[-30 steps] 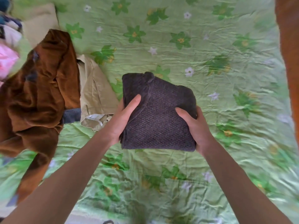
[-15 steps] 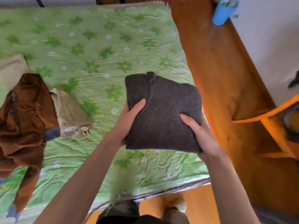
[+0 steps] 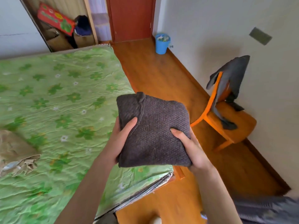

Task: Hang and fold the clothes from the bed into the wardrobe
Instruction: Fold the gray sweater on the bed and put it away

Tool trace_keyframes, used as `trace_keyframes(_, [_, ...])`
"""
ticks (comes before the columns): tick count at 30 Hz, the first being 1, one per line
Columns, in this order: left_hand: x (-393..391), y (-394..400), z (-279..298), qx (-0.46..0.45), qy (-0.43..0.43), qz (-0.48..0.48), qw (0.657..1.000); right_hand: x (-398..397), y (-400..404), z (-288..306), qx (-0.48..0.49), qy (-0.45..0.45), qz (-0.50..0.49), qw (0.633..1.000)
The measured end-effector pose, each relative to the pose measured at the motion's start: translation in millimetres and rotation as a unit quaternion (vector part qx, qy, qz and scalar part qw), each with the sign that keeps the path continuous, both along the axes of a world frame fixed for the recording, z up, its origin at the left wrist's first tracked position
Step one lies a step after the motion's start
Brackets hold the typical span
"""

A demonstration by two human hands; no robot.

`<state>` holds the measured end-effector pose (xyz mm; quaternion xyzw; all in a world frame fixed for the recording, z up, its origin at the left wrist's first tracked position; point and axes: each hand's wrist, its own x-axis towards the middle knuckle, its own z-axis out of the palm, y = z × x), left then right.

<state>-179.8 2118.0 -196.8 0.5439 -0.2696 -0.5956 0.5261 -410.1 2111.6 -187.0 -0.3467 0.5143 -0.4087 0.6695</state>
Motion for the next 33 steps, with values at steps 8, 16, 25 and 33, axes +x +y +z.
trace_keyframes(8, [-103.1,-31.5,24.7,-0.015,-0.045,-0.034,0.998,-105.0,-13.8,24.4,-0.014,0.015,-0.019,1.000])
trace_keyframes(16, [-180.0,-106.3,33.3,-0.043,-0.045,-0.064,0.996,-178.1,-74.2,39.6,0.024,0.061,-0.049,0.997])
trace_keyframes(25, [-245.2,-235.9,39.1,-0.085,0.002,-0.047,0.995,-233.8,-214.7,51.6,-0.007,0.134,-0.069,0.989])
trace_keyframes(33, [-257.6,-342.1,54.2,-0.090,-0.010,0.004,0.996,-247.4,-353.7,53.4,-0.012,0.120,-0.015,0.993])
